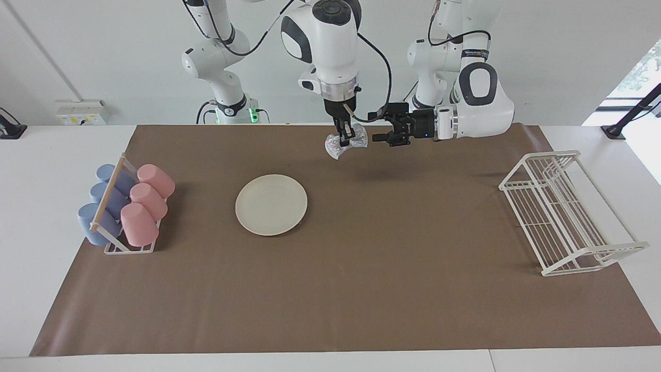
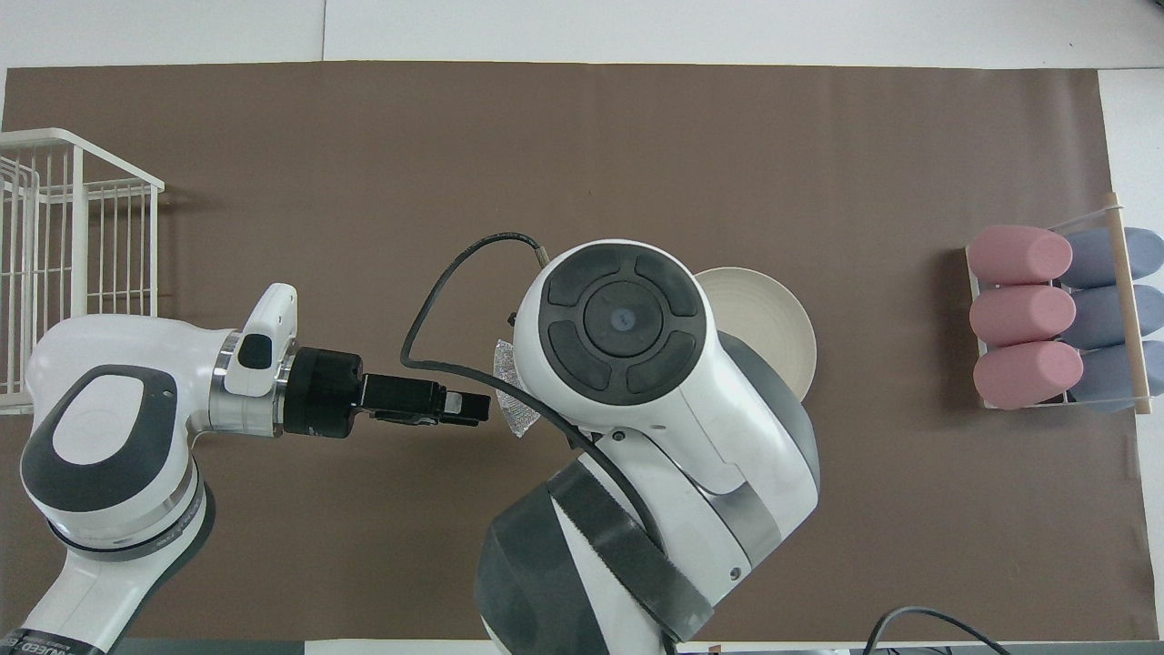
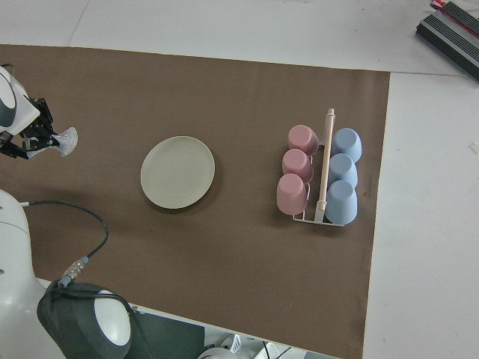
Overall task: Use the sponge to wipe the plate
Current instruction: 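Grasp the scrubber held by the right gripper with the left gripper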
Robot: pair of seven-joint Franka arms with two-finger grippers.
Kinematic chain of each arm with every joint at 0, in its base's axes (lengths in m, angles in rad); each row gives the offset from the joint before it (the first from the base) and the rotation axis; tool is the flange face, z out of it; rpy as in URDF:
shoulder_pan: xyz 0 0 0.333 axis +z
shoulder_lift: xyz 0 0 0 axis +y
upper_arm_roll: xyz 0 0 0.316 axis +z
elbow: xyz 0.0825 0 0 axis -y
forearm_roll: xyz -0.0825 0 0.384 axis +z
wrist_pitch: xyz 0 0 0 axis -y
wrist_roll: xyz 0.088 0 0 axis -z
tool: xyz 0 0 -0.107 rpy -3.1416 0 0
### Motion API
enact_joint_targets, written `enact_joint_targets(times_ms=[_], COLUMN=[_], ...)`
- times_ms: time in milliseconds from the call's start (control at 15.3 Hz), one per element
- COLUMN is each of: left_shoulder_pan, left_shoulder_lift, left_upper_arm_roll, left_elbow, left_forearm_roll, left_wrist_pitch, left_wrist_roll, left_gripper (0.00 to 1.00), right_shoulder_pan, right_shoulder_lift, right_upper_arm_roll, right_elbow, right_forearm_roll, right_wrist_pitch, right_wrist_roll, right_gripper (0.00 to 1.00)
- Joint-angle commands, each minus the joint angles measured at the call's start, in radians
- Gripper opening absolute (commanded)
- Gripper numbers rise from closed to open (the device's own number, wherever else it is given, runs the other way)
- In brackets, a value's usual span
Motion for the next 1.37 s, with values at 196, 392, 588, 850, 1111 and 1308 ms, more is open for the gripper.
enact_joint_targets(times_ms=[196, 392, 588, 850, 1111, 1308], left_shoulder_pan=[-0.092, -0.087, -0.081, -0.083, -0.083, -0.080], left_shoulder_lift=[-0.016, -0.015, -0.016, -0.027, -0.033, -0.033], left_upper_arm_roll=[0.006, 0.008, 0.010, 0.011, 0.011, 0.013], left_elbow=[-0.021, -0.016, -0.016, -0.013, -0.012, -0.012], left_forearm_roll=[-0.059, -0.058, -0.058, -0.058, -0.058, -0.056], left_wrist_pitch=[0.124, 0.107, 0.106, 0.106, 0.109, 0.106], left_wrist_roll=[0.018, 0.016, 0.010, -0.062, -0.078, -0.078], left_gripper=[0.94, 0.32, 0.00, 0.00, 0.00, 0.00], right_shoulder_pan=[0.008, 0.008, 0.006, 0.002, 0.003, 0.003], right_shoulder_lift=[0.013, 0.013, 0.013, 0.013, 0.013, 0.013], right_upper_arm_roll=[0.007, 0.007, 0.007, 0.007, 0.007, 0.007], right_elbow=[0.017, 0.016, 0.015, 0.017, 0.012, 0.012], right_forearm_roll=[-0.015, -0.015, -0.015, -0.015, -0.016, -0.016], right_wrist_pitch=[0.006, 0.008, 0.008, 0.009, 0.037, 0.044], right_wrist_roll=[0.015, 0.015, 0.013, 0.012, 0.010, 0.009], right_gripper=[0.00, 0.00, 0.00, 0.00, 0.37, 1.00])
